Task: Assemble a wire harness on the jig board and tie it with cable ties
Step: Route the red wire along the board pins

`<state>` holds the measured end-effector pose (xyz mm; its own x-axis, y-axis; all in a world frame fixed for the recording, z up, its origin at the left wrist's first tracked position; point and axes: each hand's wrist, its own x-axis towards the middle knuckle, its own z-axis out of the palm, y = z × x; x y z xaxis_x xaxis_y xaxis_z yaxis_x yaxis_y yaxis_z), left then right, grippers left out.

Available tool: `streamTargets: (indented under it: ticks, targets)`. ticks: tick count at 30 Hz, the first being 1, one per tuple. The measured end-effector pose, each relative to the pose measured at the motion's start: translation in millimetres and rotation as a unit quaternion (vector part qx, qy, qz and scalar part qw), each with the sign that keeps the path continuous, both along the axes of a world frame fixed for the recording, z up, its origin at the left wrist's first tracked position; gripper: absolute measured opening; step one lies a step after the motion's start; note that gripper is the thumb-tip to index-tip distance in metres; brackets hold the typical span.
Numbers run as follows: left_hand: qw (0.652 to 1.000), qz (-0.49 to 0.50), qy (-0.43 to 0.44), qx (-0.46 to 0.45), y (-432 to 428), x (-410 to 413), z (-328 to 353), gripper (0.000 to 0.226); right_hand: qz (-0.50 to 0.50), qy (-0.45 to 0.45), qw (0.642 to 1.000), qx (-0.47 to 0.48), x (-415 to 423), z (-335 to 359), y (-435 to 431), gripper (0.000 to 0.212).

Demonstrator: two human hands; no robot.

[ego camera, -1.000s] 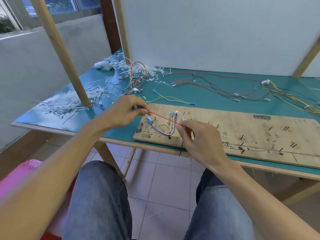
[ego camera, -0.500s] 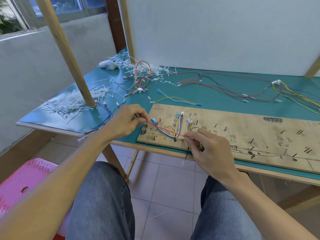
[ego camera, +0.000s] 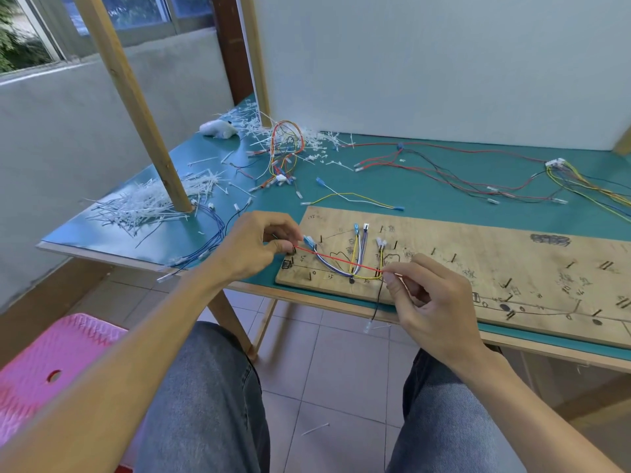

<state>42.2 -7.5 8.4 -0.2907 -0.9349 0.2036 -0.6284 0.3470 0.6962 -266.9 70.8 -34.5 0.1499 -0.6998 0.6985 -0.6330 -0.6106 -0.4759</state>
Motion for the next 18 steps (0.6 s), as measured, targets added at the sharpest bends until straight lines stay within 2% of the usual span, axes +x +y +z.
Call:
streamTargets:
  ticks: [7,12,18]
  targets:
    - [1.0,0.008,-0.01,0.002,0,5,4,0.033,0.012,0.003,1.0,0.022,-3,0,0,0.009]
    - [0.998,-0.007,-0.059,-0.011,-1,1,16,0.025,0.007,0.002,1.0,0.029,-3,-1,-1,0.01]
    - [0.992,-0.035,-0.117,0.01,-3,-7,24,0.03,-0.001,0.011,0.999,0.04,-4,0,2,0.011]
